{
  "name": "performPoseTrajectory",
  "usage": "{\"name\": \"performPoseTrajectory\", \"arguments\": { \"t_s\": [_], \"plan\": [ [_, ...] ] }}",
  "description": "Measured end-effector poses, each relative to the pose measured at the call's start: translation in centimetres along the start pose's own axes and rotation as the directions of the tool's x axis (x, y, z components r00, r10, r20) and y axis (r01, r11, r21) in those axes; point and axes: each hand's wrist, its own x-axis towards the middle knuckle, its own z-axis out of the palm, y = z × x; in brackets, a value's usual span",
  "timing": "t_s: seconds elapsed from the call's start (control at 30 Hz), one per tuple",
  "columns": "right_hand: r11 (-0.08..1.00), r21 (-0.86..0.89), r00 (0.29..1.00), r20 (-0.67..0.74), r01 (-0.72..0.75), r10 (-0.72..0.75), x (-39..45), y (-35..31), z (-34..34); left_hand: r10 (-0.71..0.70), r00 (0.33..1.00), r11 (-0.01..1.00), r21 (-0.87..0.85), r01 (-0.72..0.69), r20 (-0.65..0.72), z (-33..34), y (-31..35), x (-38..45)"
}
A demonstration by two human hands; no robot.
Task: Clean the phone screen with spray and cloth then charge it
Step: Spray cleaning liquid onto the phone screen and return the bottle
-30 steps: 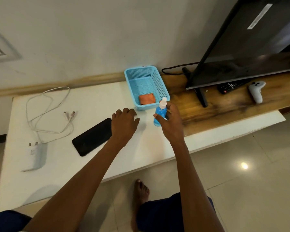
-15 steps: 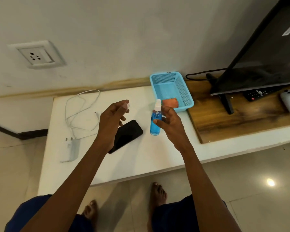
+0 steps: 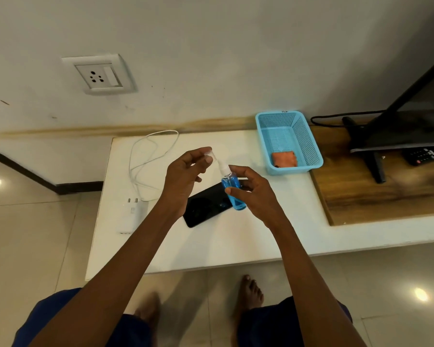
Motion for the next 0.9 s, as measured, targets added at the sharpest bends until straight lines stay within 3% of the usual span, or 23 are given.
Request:
{"name": "performPoseTrajectory", "arguments": {
  "t_s": [0.27,0.5,0.9],
  "plan": [
    [0.993,-0.104,0.998,0.016,0.061,-0.060,0.5,-0.1,1.3,0.033,0.999,0.998,0.049,-0.032,-0.024,-1.2,-0.5,0.2],
    [0.984,-0.132,0.993,0.022,0.118,-0.116,0.6,-0.2,2.0,0.219,0.975,0.931,0.305,-0.202,-0.023,-2.3,-0.8,0.4],
    [0.925,-0.286,0.962,-0.036,0.249,-0.270,0.3,-0.5,3.0,0.216,0.973,0.946,0.264,-0.188,-0.080,-3.3,-0.9,0.5]
  ]
}}
